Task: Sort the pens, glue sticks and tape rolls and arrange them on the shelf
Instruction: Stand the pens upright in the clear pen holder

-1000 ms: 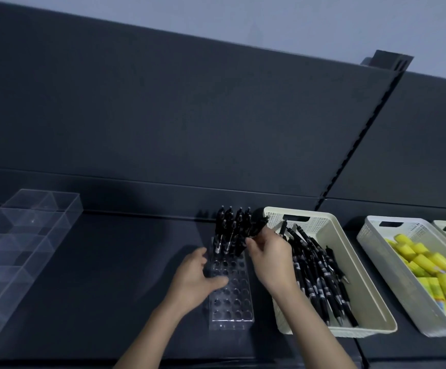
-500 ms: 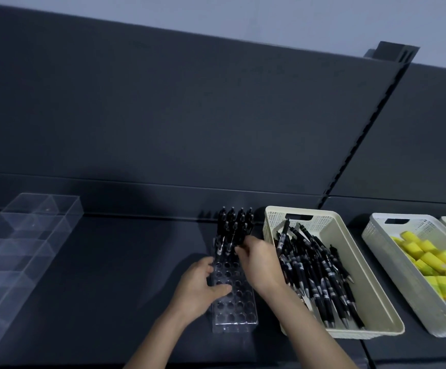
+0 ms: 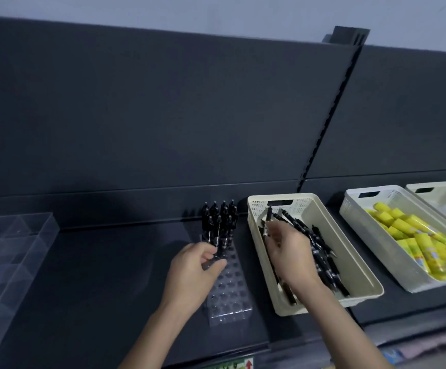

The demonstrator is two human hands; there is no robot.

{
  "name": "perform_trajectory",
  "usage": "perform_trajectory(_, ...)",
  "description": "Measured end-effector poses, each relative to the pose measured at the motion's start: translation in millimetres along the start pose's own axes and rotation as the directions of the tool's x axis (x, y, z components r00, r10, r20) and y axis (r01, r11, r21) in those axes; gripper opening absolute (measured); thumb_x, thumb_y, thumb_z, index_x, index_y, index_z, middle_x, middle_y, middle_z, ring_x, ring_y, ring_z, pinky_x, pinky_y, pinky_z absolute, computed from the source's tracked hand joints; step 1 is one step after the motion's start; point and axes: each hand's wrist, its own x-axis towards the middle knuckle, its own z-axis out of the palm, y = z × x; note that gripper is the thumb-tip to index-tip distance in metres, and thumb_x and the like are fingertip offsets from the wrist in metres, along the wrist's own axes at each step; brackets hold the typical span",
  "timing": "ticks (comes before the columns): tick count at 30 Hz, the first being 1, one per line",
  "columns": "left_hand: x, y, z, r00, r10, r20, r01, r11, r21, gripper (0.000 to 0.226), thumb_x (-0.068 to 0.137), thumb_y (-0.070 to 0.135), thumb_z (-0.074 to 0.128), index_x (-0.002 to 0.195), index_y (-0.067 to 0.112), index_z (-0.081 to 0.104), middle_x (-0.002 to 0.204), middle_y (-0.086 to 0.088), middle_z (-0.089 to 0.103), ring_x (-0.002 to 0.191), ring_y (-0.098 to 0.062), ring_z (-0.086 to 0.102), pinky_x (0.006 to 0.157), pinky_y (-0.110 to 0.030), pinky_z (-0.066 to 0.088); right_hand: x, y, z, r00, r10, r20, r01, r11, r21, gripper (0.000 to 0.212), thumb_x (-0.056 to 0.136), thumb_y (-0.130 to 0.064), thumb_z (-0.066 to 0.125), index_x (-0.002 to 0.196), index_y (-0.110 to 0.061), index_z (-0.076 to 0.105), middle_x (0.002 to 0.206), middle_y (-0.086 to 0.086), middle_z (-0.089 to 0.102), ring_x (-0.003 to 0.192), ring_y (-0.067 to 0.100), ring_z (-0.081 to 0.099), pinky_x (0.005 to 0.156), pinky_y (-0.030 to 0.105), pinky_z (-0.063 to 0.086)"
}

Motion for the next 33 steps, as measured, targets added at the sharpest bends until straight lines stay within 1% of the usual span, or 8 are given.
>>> perform_trajectory(4,1,27,16,0.994,0.084,0.071,-0.079,0.995,-0.061,0.015,0.079,0.026,0.075,0.087,0.032,0.065,0.088,0.015,0.063,0.083,0.010,0.056,0.069,-0.002,0.042,-1,26,-19,0.998,0.063,-0.015,-0.064,0.995,-0.078,0.020,0.086,-0.005,0.056,0.104,-0.005,0.065,0.090,0.008,0.070,0.085,0.025,0.065,0.074,0.029,0.049)
perform_trajectory(7,5,50,33,0.986,0.116,0.123,-0.113,0.993,-0.029,0.029,0.083,0.032,0.071,0.110,0.029,0.063,0.105,0.014,0.060,0.090,0.008,0.056,0.078,-0.006,0.044,1,45,-32,0.996,0.093,0.010,-0.091,0.990,-0.109,0.016,0.085,-0.003,0.054,0.097,0.000,0.064,0.089,0.015,0.069,0.085,0.031,0.064,0.074,0.040,0.051)
perform_trajectory(11,14,73,65,0.973,0.104,0.207,-0.117,0.992,0.055,0.069,0.088,0.035,0.064,0.148,0.024,0.031,0.139,0.004,0.042,0.120,-0.004,0.044,0.100,-0.013,0.030,10,73,-49,0.999,0.017,-0.027,-0.024,0.969,-0.247,0.026,0.083,0.003,0.049,0.103,-0.002,0.066,0.100,0.015,0.065,0.094,0.035,0.059,0.081,0.038,0.047)
perform_trajectory(16,23,89,109,0.982,-0.038,0.187,0.025,0.997,0.069,0.079,0.091,0.031,0.062,0.153,0.022,0.014,0.158,-0.002,0.016,0.142,-0.015,0.026,0.110,-0.020,0.022,34,116,-76,0.998,-0.030,0.060,0.051,0.920,-0.388,0.035,0.079,0.003,0.046,0.110,-0.009,0.059,0.111,0.012,0.060,0.104,0.035,0.053,0.088,0.036,0.043)
perform_trajectory(21,21,100,142,0.998,-0.056,0.018,0.053,0.988,0.142,0.065,0.092,0.032,0.059,0.149,0.024,0.027,0.154,0.003,0.029,0.139,-0.013,0.031,0.108,-0.025,0.028,44,149,-91,0.988,0.055,0.145,-0.054,0.998,-0.012,0.031,0.082,0.003,0.043,0.105,-0.010,0.060,0.093,0.011,0.069,0.088,0.033,0.063,0.062,0.025,0.033)
perform_trajectory(25,17,117,169,0.997,-0.053,-0.054,0.060,0.987,0.150,0.047,0.091,0.027,0.059,0.137,0.020,0.048,0.141,0.001,0.048,0.127,-0.013,0.046,0.102,-0.028,0.042,54,173,-107,0.987,0.053,0.154,-0.050,0.998,-0.025,0.030,0.083,0.000,0.046,0.108,-0.008,0.060,0.096,0.014,0.070,0.091,0.037,0.063,0.064,0.029,0.041)
perform_trajectory(29,19,130,194,0.997,0.047,-0.063,-0.021,0.936,0.351,0.038,0.093,0.021,0.056,0.129,0.009,0.054,0.146,-0.009,0.037,0.140,-0.023,0.026,0.115,-0.030,0.025,57,188,-118,0.987,0.009,0.161,-0.001,0.999,-0.049,0.036,0.083,0.004,0.044,0.113,-0.009,0.058,0.094,0.015,0.070,0.088,0.037,0.063,0.062,0.028,0.038)
perform_trajectory(33,33,149,213,0.994,-0.053,0.099,0.005,0.904,0.427,0.022,0.092,0.027,0.054,0.106,0.011,0.056,0.119,-0.007,0.051,0.104,-0.019,0.053,0.089,-0.028,0.046,54,190,-117,0.984,-0.018,0.179,0.034,0.996,-0.084,0.030,0.082,0.002,0.048,0.109,-0.010,0.055,0.094,0.011,0.070,0.087,0.034,0.065,0.065,0.033,0.047)
